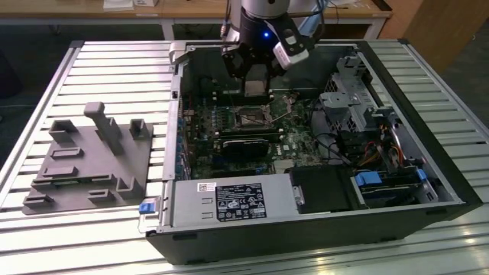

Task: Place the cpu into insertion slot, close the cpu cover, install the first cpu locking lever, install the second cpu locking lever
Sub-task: 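Place the cpu into insertion slot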

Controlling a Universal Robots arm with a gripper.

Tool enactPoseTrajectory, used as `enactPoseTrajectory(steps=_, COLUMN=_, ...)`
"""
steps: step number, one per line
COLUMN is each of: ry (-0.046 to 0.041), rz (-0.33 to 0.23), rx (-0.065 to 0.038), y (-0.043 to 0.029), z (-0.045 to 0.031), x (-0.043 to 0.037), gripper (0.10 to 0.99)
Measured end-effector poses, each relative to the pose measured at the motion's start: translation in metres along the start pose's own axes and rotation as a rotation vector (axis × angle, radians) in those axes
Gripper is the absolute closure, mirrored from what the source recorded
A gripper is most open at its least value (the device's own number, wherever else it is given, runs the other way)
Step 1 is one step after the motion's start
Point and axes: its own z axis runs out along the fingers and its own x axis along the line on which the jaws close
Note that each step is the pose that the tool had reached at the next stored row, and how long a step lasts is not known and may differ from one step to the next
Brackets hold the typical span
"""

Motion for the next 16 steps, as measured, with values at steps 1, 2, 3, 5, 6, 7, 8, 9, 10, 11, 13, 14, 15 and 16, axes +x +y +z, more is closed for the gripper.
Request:
enactPoseTrajectory(steps=1, ry=0.0, rz=0.0, rx=0.0, y=0.0003, z=0.001, x=0.0, gripper=0.549)
enactPoseTrajectory(steps=2, ry=0.0, rz=0.0, rx=0.0, y=0.0007, z=0.0021, x=0.0, gripper=0.549)
enactPoseTrajectory(steps=3, ry=0.0, rz=0.0, rx=0.0, y=0.001, z=0.0032, x=0.0, gripper=0.549)
enactPoseTrajectory(steps=5, ry=0.0, rz=0.0, rx=0.0, y=0.0017, z=0.0054, x=0.0, gripper=0.549)
enactPoseTrajectory(steps=6, ry=0.0, rz=0.0, rx=0.0, y=0.002, z=0.0065, x=0.0, gripper=0.549)
enactPoseTrajectory(steps=7, ry=0.0, rz=0.0, rx=0.0, y=0.0024, z=0.0076, x=0.0, gripper=0.549)
enactPoseTrajectory(steps=8, ry=0.0, rz=0.0, rx=0.0, y=0.0027, z=0.0088, x=0.0, gripper=0.549)
enactPoseTrajectory(steps=9, ry=0.0, rz=0.0, rx=0.001, y=0.003, z=0.0099, x=0.0, gripper=0.549)
enactPoseTrajectory(steps=10, ry=0.0, rz=0.0, rx=0.001, y=0.0032, z=0.0107, x=0.0, gripper=0.549)
enactPoseTrajectory(steps=11, ry=0.0, rz=0.0, rx=0.002, y=0.0031, z=0.0112, x=-0.0001, gripper=0.549)
enactPoseTrajectory(steps=13, ry=-0.0006, rz=0.009, rx=0.003, y=0.0031, z=0.0119, x=0.0, gripper=0.549)
enactPoseTrajectory(steps=14, ry=-0.0015, rz=0.023, rx=0.003, y=0.0031, z=0.0123, x=0.0, gripper=0.549)
enactPoseTrajectory(steps=15, ry=-0.0027, rz=0.041, rx=0.003, y=0.003, z=0.0127, x=0.0, gripper=0.549)
enactPoseTrajectory(steps=16, ry=-0.0039, rz=0.059, rx=0.003, y=0.003, z=0.0131, x=0.0, gripper=0.549)
